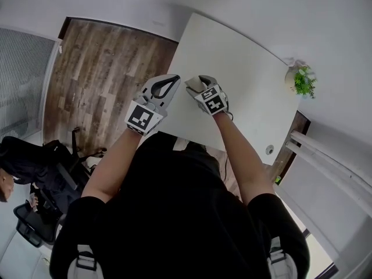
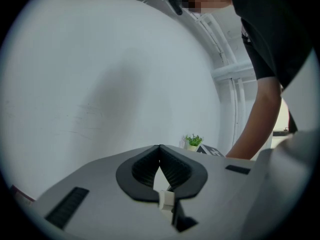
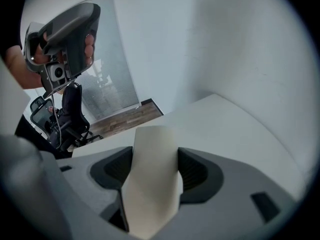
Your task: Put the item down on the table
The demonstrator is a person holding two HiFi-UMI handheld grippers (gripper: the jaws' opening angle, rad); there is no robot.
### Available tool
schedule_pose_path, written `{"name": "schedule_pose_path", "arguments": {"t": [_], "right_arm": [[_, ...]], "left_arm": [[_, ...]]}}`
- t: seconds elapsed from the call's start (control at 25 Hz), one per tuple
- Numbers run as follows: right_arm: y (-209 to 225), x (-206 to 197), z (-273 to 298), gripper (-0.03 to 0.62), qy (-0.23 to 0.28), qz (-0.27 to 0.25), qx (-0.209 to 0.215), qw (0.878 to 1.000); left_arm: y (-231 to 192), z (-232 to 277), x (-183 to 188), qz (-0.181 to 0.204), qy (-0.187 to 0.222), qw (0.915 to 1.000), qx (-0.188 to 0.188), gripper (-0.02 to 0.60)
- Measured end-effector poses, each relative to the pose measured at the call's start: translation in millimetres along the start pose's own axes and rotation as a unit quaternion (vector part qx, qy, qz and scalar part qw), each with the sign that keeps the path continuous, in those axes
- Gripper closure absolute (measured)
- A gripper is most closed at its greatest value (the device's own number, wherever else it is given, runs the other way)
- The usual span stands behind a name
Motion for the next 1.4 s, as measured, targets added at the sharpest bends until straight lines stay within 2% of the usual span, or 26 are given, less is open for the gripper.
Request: {"name": "schedule_pose_path", "arguments": {"t": [0.32, 1.0, 1.24, 1.4], "right_arm": [[0, 2, 25, 0.306, -0.043, -0.016, 0.016, 0.999], [-2, -2, 46, 0.306, -0.084, -0.019, 0.028, 0.996], [-3, 1, 42, 0.273, -0.075, -0.001, 0.034, 0.997], [-4, 5, 30, 0.267, -0.060, -0.001, 0.020, 0.998]], "left_arm": [[-11, 3, -2, -0.002, -0.003, 1.0000, 0.006, 0.588], [-26, -6, -2, -0.003, -0.006, 0.9999, 0.014, 0.588], [-27, -5, -1, -0.006, -0.005, 0.9999, 0.014, 0.588], [-26, -5, 1, -0.008, -0.006, 0.9998, 0.016, 0.588]]}}
Point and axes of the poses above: the fingertips, and each gripper's own axes: z forward along the fingers, y to its right, x out of its top, the point moved 9 cm from there along -z, backward along the fingers, and after that the axes turned 5 degrees about -z, right-handed, at the moved point
